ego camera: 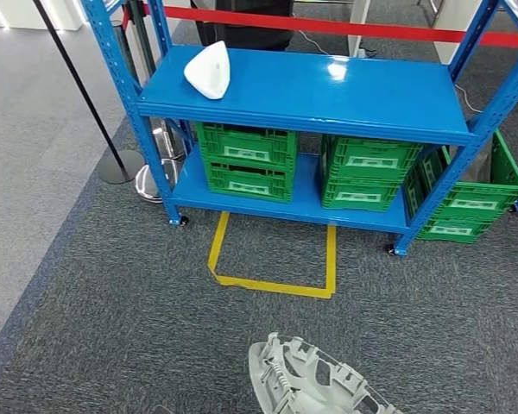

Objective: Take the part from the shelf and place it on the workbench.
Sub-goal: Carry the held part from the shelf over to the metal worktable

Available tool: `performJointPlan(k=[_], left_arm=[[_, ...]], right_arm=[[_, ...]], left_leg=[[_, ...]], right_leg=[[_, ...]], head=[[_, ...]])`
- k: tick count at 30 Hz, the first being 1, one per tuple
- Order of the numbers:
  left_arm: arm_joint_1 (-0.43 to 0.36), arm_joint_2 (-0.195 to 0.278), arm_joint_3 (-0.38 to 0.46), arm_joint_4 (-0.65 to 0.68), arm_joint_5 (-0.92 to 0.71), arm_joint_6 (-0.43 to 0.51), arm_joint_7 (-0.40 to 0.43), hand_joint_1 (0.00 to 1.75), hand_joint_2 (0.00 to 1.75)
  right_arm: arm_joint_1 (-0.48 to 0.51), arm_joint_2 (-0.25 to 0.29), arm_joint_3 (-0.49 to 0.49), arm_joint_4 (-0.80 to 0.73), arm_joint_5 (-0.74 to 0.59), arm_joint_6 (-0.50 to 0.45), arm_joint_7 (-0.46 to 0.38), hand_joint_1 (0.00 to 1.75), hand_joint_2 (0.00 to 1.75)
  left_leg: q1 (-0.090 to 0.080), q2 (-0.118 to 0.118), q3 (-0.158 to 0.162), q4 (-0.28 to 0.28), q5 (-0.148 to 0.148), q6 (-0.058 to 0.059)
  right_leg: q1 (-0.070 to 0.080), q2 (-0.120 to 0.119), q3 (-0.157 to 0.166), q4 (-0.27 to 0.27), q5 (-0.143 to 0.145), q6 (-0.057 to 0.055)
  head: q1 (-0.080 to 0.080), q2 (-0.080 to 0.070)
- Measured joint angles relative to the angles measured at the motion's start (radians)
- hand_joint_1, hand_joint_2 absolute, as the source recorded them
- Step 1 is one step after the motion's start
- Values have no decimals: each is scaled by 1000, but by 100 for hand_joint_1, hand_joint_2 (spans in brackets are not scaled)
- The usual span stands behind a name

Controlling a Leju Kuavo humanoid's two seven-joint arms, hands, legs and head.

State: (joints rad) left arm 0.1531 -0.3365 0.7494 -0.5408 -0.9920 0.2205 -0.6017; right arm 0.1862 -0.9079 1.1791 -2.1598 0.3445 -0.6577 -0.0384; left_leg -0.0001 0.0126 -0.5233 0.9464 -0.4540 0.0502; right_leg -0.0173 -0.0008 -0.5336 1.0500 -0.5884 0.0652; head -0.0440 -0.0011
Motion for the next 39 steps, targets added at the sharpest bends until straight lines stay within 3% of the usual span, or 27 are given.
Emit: performJointPlan(k=[2,3,4,7,8,9,11,13,15,17,18,19,20,23,25,28,29,30,32,33,34,35,37,39], left_arm=[[0,0,-7,-2,3,1,1,0,0],[-1,0,-9,-2,4,2,2,0,0],[-1,0,-10,-2,4,2,3,0,0],[-1,1,-12,-3,5,3,7,0,0],[0,2,-13,-3,7,3,8,0,0],[1,3,-15,-4,10,4,10,0,0],[3,3,-20,-4,15,4,11,0,0],[5,4,-26,-4,20,5,11,0,0],[7,4,-30,-4,22,5,12,0,0],[8,4,-32,-4,24,5,12,0,0],[9,4,-33,-4,23,4,11,0,0],[9,4,-34,-4,22,4,11,0,0],[9,3,-36,-4,19,4,10,0,0],[7,5,-38,-3,2,6,0,0,0],[-2,9,-38,7,-9,19,-11,0,0],[-28,13,-38,39,-21,48,-31,0,0],[-35,15,-38,52,-24,56,-38,0,0],[-43,18,-37,65,-23,63,-46,0,0],[-55,24,-37,92,-8,73,-65,0,0],[-60,27,-36,101,9,67,-75,0,0],[-63,31,-35,106,33,47,-83,0,0],[-65,35,-35,104,61,17,-89,0,0],[-69,42,-39,84,120,-49,-95,0,0],[-76,48,-44,60,153,-79,-98,0,0]], right_arm=[[2,11,0,8,17,0,23,175,175],[4,14,0,11,25,0,33,175,175],[6,16,-1,13,33,0,40,175,175],[11,21,-6,16,47,0,52,175,175],[13,23,-8,16,50,0,51,175,175],[14,25,-11,17,52,0,50,175,175],[19,27,-17,16,65,0,49,175,175],[25,23,-25,11,79,0,48,175,175],[31,16,-35,0,83,0,42,175,175],[35,9,-41,-8,83,0,35,175,175],[37,5,-43,-11,84,0,30,175,175],[37,0,-45,-15,84,0,22,175,175],[36,-9,-47,-19,83,0,10,175,175],[23,-46,-56,-34,53,5,-66,175,175],[22,-81,-77,-45,14,26,-134,175,175],[53,-141,-166,-69,-51,108,-224,175,175],[72,-157,-214,-76,-69,144,-248,175,175],[96,-168,-268,-81,-82,183,-267,175,175],[169,-174,-393,-88,-101,279,-302,175,175],[207,-169,-466,-91,-107,344,-323,175,175],[236,-158,-541,-92,-112,416,-348,175,175],[254,-142,-613,-93,-116,491,-373,175,175],[266,-100,-733,-90,-123,622,-417,175,175],[270,-64,-819,-87,-128,693,-443,175,175]], left_leg=[[2,4,-6,0,2,0],[4,7,-9,4,1,-2],[7,9,-12,9,-2,-7],[24,15,-22,42,-19,-36],[25,15,-26,58,-27,-47],[24,16,-28,69,-32,-55],[22,17,-28,78,-36,-65],[25,14,-32,90,-51,-69],[26,7,-61,167,-110,-71],[24,2,-114,303,-181,-67],[22,1,-133,353,-198,-62],[18,0,-138,371,-195,-54],[13,-2,-126,348,-172,-44],[-6,-20,-46,168,-75,0],[-14,-29,-25,109,-61,15],[-15,-24,-23,81,-53,9],[-13,-22,-22,72,-48,7],[-10,-20,-21,64,-43,6],[-10,-16,-24,61,-38,7],[-11,-14,-26,62,-37,8],[-12,-11,-27,63,-37,7],[-13,-7,-28,64,-36,7],[-13,0,-28,68,-36,5],[-17,4,-30,73,-37,-3]], right_leg=[[-7,0,-65,130,-62,13],[-12,0,-87,173,-71,20],[-18,-1,-91,178,-59,27],[-34,-13,-12,16,32,55],[-35,-14,7,-24,47,52],[-35,-14,12,-39,49,41],[-31,-6,5,-29,45,8],[-30,-1,3,-23,47,-8],[-27,4,4,-23,52,-19],[-20,11,0,-22,56,-26],[-15,16,-2,-22,57,-28],[-10,21,-3,-22,58,-29],[-5,27,-3,-22,58,-29],[4,42,-2,-22,58,-29],[2,47,-9,-22,61,-24],[-3,42,-20,-24,65,-9],[-3,33,-29,-10,53,-5],[-2,24,-46,23,30,-1],[-3,11,-97,138,-32,6],[-3,10,-120,191,-51,9],[-3,9,-130,217,-52,10],[-3,8,-121,203,-34,11],[-3,1,-57,83,28,9],[-1,-6,-4,-23,59,-2]], head=[[0,0],[0,0],[-1,0],[2,0],[4,0],[6,0],[4,0],[0,0],[-3,0],[-6,0],[-7,0],[-8,0],[-8,0],[-7,0],[-6,0],[-6,0],[-5,0],[-3,0],[0,0],[0,0],[0,0],[0,0],[0,0],[0,0]])
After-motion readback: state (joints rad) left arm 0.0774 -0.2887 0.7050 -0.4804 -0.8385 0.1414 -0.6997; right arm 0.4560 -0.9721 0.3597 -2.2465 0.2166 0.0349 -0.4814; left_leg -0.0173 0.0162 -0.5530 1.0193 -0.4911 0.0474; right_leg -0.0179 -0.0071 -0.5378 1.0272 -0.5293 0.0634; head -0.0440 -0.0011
